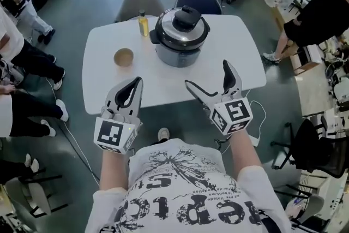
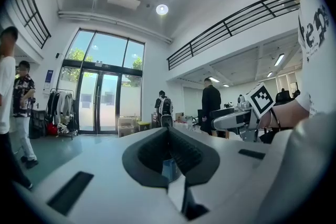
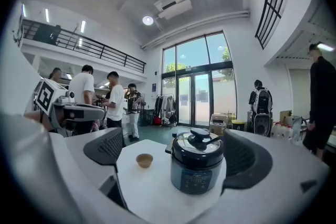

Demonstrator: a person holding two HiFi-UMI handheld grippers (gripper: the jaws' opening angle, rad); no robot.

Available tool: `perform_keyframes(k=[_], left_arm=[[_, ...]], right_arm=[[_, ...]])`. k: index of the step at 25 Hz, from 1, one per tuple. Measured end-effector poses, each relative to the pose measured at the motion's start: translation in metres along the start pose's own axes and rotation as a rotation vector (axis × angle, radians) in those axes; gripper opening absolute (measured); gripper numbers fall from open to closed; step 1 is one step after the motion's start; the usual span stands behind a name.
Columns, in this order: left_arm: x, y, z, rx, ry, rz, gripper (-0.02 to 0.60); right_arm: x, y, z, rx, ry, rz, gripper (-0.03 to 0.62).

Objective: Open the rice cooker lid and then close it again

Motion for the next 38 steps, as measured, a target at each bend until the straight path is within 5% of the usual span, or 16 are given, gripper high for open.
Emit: perform_keyframes(k=[9, 18, 25, 30, 38], left_arm=[[-0.001, 0.081, -0.059, 0.023, -0.018, -0.023, 0.014], [-0.005, 0.156, -0.073, -0.036, 0.003, -0.016, 0.014], [-0.014, 0.206, -0.073, -0.090, 0.007, 0.052, 0.014], [-0.013, 0.228, -0.076, -0.134, 0.017, 0.069, 0.014], [-0.010, 0.241, -0.083, -0.173, 0.017, 0.059, 0.014]], right_arm=[[0.008, 0.096, 0.041, -0.040, -0.001, -0.060, 0.595], [0.017, 0.176, 0.098, -0.193, -0.081, -0.132, 0.595], [0.045, 0.228, 0.126, -0.355, -0.236, -0.280, 0.595], [0.073, 0.266, 0.135, -0.451, -0.291, -0.503, 0.590], [0.089, 0.300, 0.130, -0.554, -0.332, -0.730, 0.491]])
Point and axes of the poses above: the fingertips, and each gripper's own axes: y forward along the fingers, z to its right, x out of its underside, the point moved 1 cm from there along -y, backward along the fingers, and after that the axes turned 8 degrees about -y, right-handed, at the moved point
